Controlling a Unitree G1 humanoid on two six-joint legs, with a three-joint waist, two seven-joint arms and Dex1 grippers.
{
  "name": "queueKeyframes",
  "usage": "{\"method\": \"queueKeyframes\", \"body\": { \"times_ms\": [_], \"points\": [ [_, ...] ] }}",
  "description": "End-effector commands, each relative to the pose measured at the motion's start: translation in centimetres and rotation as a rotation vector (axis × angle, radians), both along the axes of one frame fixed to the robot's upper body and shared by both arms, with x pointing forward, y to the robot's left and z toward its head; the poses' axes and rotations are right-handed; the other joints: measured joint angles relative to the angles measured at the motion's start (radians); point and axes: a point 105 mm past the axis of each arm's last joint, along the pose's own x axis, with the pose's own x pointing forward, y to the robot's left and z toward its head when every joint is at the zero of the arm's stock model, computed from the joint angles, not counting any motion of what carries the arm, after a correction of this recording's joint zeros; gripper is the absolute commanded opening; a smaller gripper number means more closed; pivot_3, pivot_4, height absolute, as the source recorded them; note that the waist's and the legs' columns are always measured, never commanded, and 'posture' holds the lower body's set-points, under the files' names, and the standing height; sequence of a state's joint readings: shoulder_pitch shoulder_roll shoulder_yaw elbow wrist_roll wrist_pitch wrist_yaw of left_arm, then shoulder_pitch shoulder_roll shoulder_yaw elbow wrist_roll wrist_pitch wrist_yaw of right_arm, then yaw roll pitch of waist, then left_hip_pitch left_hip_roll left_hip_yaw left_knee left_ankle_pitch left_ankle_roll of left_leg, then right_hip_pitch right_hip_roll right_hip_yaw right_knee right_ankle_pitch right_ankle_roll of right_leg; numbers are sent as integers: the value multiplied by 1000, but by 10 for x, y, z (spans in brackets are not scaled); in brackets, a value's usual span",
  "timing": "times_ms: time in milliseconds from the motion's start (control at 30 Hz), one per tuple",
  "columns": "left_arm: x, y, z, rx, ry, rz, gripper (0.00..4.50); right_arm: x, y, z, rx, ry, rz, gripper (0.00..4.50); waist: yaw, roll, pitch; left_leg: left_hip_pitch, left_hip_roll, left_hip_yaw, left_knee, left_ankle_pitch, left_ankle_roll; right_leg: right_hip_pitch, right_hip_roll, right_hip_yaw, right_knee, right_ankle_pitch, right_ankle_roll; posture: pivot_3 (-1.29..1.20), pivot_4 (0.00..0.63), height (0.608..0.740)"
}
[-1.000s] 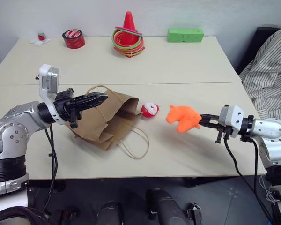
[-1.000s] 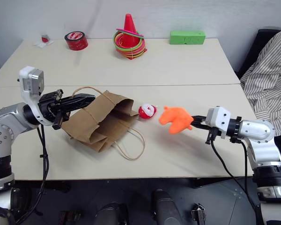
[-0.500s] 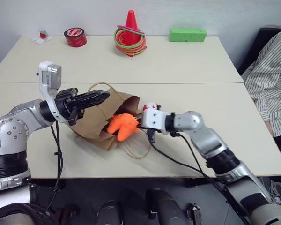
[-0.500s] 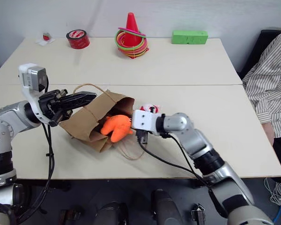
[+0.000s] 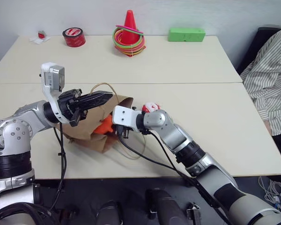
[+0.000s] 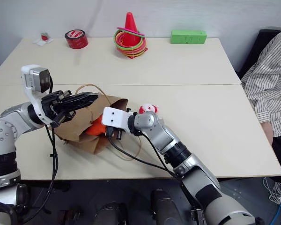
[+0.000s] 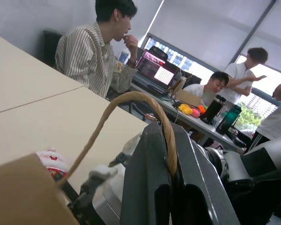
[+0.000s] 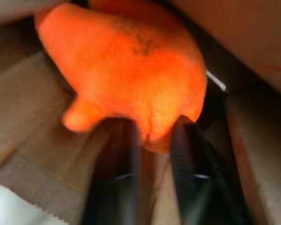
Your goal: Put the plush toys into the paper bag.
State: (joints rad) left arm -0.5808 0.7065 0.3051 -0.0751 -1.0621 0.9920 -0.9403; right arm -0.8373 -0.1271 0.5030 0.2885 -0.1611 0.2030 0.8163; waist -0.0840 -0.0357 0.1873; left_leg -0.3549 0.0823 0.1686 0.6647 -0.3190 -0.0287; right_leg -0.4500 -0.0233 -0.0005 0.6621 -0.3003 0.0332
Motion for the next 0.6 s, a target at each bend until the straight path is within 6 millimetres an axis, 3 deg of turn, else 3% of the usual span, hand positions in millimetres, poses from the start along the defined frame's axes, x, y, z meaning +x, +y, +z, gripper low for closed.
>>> {"method": "queueKeyframes", "body": {
  "times_ms": [33, 233, 300, 433, 500, 600],
  "points": [
    [-5, 6, 10, -7, -60, 29, 0, -16, -15, 31, 133, -18, 111, 2256, 3, 0, 0, 0, -1, -1, 0, 0, 1, 0, -1, -1, 0, 0, 0, 0, 150, 740],
    [-6, 13, 8, 3, -62, 59, 0, -45, -86, 56, 332, 101, 238, 4341, 7, 0, 0, -1, -1, -3, 0, -1, 1, 2, -2, -4, -2, 0, 1, 0, 150, 740],
    [-7, 14, 8, 7, -66, 65, 0, -41, -111, 50, 312, 145, 168, 4432, 8, 0, 0, 0, -1, -4, 0, -1, 1, 3, -2, -5, -2, 0, 1, 0, 150, 740],
    [-9, 15, 7, 21, -69, 70, 0, -9, -155, 43, 260, 152, -94, 4432, 0, 0, 0, 0, -1, -3, 0, -1, 2, 3, -2, -3, -2, 0, 1, 0, 150, 740],
    [-9, 15, 7, 28, -68, 71, 0, -1, -164, 34, 193, 181, -144, 4432, -2, 0, 0, 1, -1, -3, 0, -1, 1, 3, -1, -3, -1, 0, 0, 0, 150, 740],
    [-9, 14, 7, 35, -67, 71, 0, 17, -158, 28, 134, 136, -174, 4432, -6, 0, 0, 2, -1, -2, -1, 0, 1, 3, 0, -3, -1, 0, 0, 0, 150, 740]
  ]
}}
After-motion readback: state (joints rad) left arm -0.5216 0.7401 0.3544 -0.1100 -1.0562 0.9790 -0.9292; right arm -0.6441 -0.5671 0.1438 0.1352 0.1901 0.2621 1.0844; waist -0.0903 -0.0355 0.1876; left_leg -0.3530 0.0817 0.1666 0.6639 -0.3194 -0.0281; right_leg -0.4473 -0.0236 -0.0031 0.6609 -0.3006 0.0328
